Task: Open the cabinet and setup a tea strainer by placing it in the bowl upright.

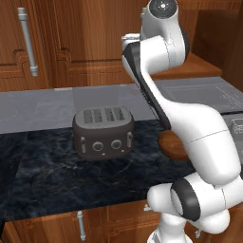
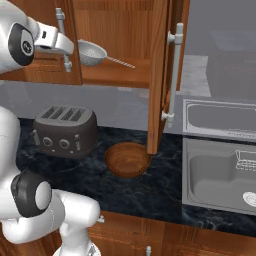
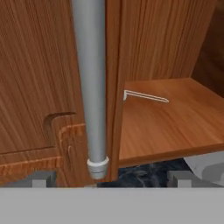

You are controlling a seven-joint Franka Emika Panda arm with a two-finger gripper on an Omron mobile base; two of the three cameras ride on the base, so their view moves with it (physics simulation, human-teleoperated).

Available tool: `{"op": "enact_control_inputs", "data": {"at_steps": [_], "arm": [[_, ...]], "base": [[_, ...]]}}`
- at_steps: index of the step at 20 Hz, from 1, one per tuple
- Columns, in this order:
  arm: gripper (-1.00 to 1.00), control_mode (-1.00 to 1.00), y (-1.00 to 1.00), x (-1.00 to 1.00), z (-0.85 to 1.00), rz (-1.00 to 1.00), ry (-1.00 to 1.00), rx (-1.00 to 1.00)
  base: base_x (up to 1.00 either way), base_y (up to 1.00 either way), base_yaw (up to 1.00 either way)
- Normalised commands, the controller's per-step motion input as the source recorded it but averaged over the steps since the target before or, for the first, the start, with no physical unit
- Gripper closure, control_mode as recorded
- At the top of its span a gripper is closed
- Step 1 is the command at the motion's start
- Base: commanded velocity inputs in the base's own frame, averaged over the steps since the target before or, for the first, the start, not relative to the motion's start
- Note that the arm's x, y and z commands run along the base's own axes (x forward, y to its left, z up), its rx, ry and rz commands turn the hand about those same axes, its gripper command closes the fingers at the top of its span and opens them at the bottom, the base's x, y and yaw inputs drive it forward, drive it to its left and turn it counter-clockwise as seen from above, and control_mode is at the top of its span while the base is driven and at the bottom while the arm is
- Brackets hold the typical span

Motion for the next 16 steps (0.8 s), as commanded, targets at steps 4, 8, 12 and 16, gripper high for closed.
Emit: {"op": "enact_control_inputs", "data": {"at_steps": [4,8,12,16], "arm": [[-1.0,-1.0,0.0,0.45,-0.15,-0.01,0.0,0.0],[-1.0,-1.0,0.03,0.44,-0.03,0.0,-0.01,0.0],[-1.0,-1.0,0.03,0.35,-0.02,0.0,-0.03,0.0],[-1.0,-1.0,0.0,0.25,-0.03,0.0,-0.05,0.0]], "base": [[0.0,0.0,0.0],[0.0,0.0,0.0],[0.0,0.0,0.0],[0.0,0.0,0.0]]}}
